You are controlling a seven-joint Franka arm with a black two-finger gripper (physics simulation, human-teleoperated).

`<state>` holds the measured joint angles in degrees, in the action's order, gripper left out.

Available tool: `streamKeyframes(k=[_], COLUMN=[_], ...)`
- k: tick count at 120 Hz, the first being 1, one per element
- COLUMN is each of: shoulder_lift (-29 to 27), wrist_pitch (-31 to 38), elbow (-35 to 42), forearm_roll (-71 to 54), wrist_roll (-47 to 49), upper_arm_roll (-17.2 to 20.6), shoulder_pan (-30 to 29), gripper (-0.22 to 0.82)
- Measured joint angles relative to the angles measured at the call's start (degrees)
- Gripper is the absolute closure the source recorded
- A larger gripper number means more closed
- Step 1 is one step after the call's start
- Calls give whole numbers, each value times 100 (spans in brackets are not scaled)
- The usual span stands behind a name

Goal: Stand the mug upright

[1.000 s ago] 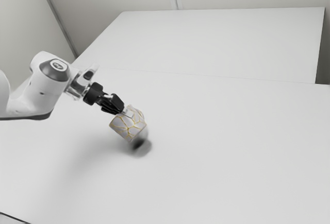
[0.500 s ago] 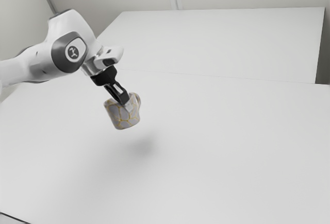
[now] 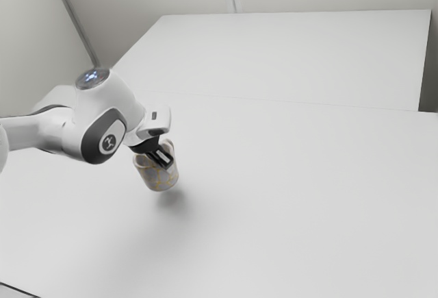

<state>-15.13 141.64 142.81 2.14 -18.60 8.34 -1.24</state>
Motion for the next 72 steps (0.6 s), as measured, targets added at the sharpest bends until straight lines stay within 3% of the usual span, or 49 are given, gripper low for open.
streamKeyframes(k=[29, 72], shoulder_lift=[239, 779], wrist_pitch=[1068, 1484], elbow=[366, 365], forearm_roll=[-174, -173], wrist_roll=[378, 665], upper_arm_roll=[2, 6], shoulder_pan=[6, 3], gripper=[79, 79])
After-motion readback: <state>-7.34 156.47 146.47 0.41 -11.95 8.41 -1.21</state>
